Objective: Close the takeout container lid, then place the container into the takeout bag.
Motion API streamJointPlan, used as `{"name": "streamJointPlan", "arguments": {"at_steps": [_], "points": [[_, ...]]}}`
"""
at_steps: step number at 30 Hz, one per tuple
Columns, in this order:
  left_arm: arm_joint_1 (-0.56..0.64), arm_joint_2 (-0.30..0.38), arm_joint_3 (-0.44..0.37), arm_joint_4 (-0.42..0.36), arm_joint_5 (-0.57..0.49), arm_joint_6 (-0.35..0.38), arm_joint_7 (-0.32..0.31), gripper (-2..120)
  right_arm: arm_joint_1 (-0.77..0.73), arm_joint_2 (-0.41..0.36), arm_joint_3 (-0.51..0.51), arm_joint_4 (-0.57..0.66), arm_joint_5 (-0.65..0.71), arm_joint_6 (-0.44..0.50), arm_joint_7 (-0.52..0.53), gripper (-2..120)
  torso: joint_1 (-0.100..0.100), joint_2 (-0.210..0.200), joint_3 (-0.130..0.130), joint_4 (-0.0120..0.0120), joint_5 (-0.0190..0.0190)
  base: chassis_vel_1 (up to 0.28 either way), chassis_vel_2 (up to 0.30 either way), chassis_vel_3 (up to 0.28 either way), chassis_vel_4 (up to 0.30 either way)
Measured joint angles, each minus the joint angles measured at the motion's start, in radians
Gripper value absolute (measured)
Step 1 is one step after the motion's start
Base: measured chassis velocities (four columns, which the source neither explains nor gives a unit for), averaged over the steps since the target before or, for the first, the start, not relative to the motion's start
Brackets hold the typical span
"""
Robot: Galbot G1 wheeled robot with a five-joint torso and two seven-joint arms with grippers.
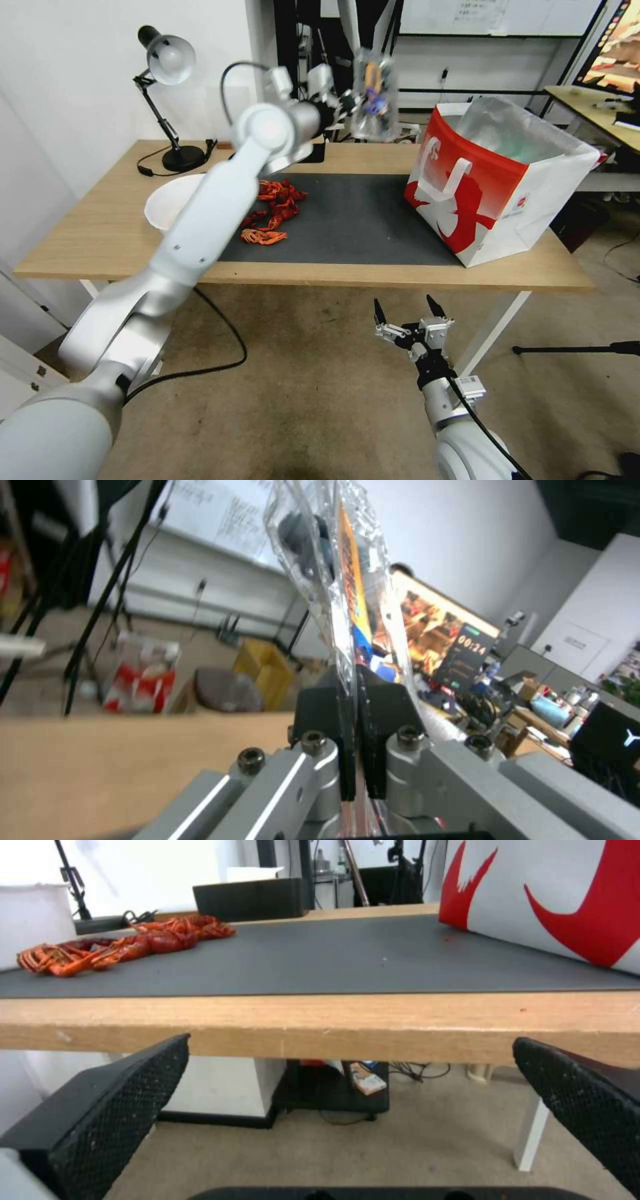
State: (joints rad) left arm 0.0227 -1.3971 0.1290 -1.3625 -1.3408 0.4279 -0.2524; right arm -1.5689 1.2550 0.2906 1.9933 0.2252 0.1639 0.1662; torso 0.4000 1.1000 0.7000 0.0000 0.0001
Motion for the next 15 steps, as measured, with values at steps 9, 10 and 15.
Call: {"name": "streamJointPlan", "arguments": {"at_steps": [9,10,15], "points": [[-0.076,-0.135,0.089,0.095,0.176,-0.155,0.078,1,-0.013,0.016,0.000,-0.002,-0.017,0.005,-0.001,101,0.000,0.000,0.000,-0.0001,0.0001,0.000,0.000,0.000,0.000],[-0.087,-0.159,0.104,0.118,0.212,-0.169,0.083,1,-0.013,0.017,0.000,-0.002,-0.017,0.006,-0.001,100,0.000,0.000,0.000,-0.0001,0.0003,0.000,0.000,0.000,0.000],[-0.119,-0.216,0.174,0.211,0.350,-0.241,0.098,1,-0.012,0.021,0.001,-0.003,-0.018,0.006,-0.001,100,0.000,0.000,0.000,-0.0004,0.0002,0.000,0.000,0.000,0.000]]}}
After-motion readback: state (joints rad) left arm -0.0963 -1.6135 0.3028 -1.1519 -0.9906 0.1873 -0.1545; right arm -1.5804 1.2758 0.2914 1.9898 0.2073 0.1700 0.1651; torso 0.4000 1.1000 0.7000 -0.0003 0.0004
